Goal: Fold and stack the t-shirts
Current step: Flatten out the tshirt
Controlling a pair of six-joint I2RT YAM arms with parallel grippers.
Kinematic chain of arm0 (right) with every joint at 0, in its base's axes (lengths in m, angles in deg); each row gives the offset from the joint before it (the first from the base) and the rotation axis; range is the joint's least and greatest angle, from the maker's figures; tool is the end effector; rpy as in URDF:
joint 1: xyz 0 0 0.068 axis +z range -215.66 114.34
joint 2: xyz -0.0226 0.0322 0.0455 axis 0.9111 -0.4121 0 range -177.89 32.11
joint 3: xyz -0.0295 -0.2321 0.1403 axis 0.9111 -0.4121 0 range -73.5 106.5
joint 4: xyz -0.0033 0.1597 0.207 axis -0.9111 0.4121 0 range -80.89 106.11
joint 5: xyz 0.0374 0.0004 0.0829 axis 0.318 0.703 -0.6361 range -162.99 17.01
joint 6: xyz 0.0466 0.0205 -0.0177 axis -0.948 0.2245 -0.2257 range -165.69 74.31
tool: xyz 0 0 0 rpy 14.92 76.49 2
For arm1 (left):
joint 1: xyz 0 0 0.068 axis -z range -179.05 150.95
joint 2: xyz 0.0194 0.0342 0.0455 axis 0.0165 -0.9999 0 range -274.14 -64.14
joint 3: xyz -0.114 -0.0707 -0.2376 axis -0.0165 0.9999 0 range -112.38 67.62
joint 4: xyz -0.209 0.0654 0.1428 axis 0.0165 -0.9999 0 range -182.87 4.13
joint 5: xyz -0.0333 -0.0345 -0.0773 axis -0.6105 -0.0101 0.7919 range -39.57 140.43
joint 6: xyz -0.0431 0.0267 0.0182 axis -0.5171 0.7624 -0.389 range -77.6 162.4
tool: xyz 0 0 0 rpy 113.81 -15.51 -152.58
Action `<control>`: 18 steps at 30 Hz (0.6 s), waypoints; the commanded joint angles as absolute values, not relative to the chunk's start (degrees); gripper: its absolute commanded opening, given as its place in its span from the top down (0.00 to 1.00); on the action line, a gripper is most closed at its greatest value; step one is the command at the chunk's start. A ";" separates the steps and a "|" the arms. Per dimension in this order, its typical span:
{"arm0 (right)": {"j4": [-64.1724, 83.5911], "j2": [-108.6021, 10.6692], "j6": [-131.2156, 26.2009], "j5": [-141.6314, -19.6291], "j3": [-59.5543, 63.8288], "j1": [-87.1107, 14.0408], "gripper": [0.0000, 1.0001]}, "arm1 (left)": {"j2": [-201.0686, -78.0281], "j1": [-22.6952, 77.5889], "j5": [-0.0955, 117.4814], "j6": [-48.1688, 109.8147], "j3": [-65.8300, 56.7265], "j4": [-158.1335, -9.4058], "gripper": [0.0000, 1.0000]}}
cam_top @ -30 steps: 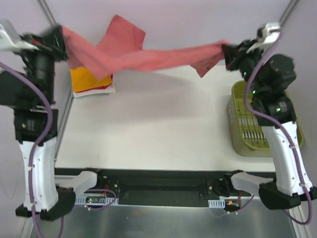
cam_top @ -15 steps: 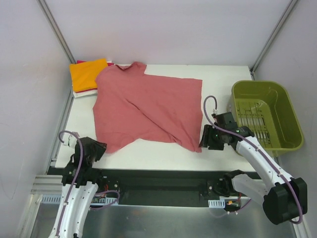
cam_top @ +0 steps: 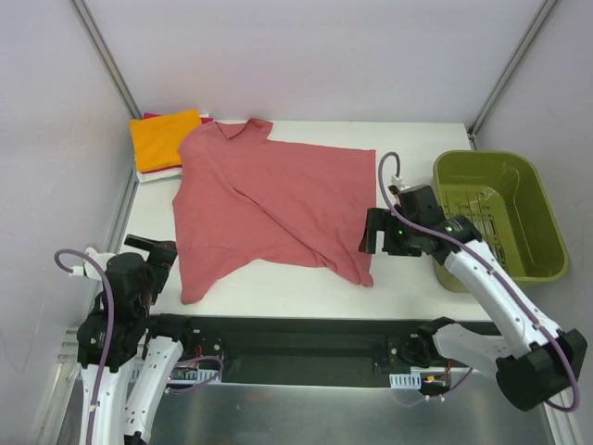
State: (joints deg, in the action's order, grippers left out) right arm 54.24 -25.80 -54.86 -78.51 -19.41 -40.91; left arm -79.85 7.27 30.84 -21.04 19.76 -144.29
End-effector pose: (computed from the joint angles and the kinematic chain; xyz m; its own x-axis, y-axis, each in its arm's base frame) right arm 0.1803 0.0869 0.2982 -0.7517 -0.1720 -0.6367 -0.3590 0.9166 0.1762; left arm 0.0388 0.0076 0.3186 -0.0222 -0.8454 -0.5337 -0.4806 0.4771 -0.7358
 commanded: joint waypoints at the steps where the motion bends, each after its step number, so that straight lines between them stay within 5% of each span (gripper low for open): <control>1: 50.25 -34.75 -53.43 -77.38 -14.00 -37.37 0.03 | -86.54 7.19 35.47 -14.22 19.80 -137.84 0.01; 8: 40.85 -52.24 -57.20 -85.28 -10.22 -31.84 0.03 | -109.27 7.19 54.55 -6.12 25.07 -118.85 0.01; 18: 38.73 -68.15 -60.19 -83.98 -11.62 -31.73 0.03 | -125.40 7.19 49.39 -2.42 26.48 -114.18 0.01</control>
